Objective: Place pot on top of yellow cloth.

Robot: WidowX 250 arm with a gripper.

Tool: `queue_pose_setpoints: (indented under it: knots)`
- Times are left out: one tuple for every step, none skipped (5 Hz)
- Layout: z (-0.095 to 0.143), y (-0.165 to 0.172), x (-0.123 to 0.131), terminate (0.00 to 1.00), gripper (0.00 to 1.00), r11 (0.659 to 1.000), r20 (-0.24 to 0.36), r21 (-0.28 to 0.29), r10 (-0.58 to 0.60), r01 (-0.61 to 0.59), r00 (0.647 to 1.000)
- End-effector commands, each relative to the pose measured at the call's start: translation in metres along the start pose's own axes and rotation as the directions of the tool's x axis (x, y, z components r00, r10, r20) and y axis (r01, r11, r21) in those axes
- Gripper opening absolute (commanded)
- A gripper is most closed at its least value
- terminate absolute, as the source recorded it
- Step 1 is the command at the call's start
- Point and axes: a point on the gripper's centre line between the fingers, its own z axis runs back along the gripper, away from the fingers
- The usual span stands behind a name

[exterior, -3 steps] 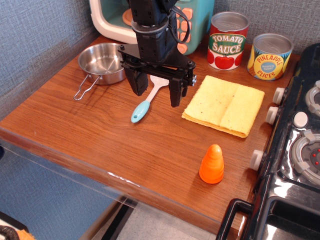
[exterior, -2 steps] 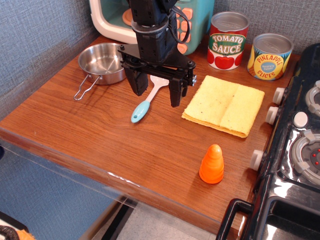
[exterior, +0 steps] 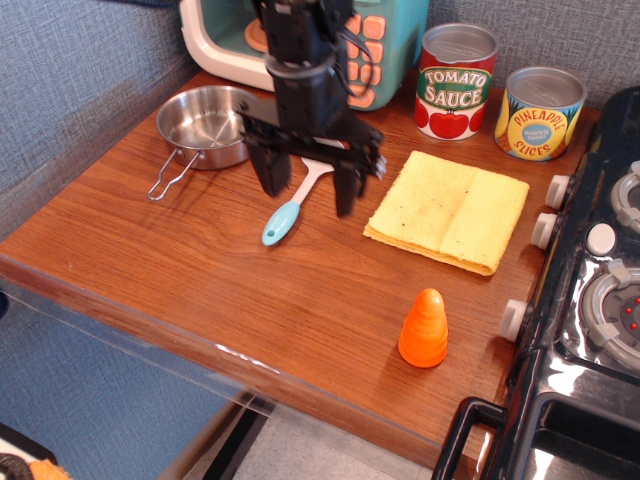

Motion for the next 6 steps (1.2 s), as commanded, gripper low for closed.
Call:
queue_pose_setpoints:
  knots:
    - [0.004,0.063,0.052,0.0,1.0,0.987,0.065,0.034,0.155,-0.158,0.986]
    - [-0.003,0.079,0.074,0.0,1.0,0.98,0.066,0.073,0.178,-0.183,0.982]
    - [-0.006,0.088,0.093,0.0,1.0,0.978,0.085,0.07,0.191,-0.197,0.978]
    - [-0.018,0.086,0.098,0.0,1.0,0.979,0.074,0.075,0.185,-0.191,0.98]
    - [-0.037,0.085,0.094,0.0,1.0,0.979,0.03,0.097,0.175,-0.177,0.984]
    - [-0.047,0.09,0.089,0.0,1.0,0.977,0.005,0.114,0.183,-0.182,0.983]
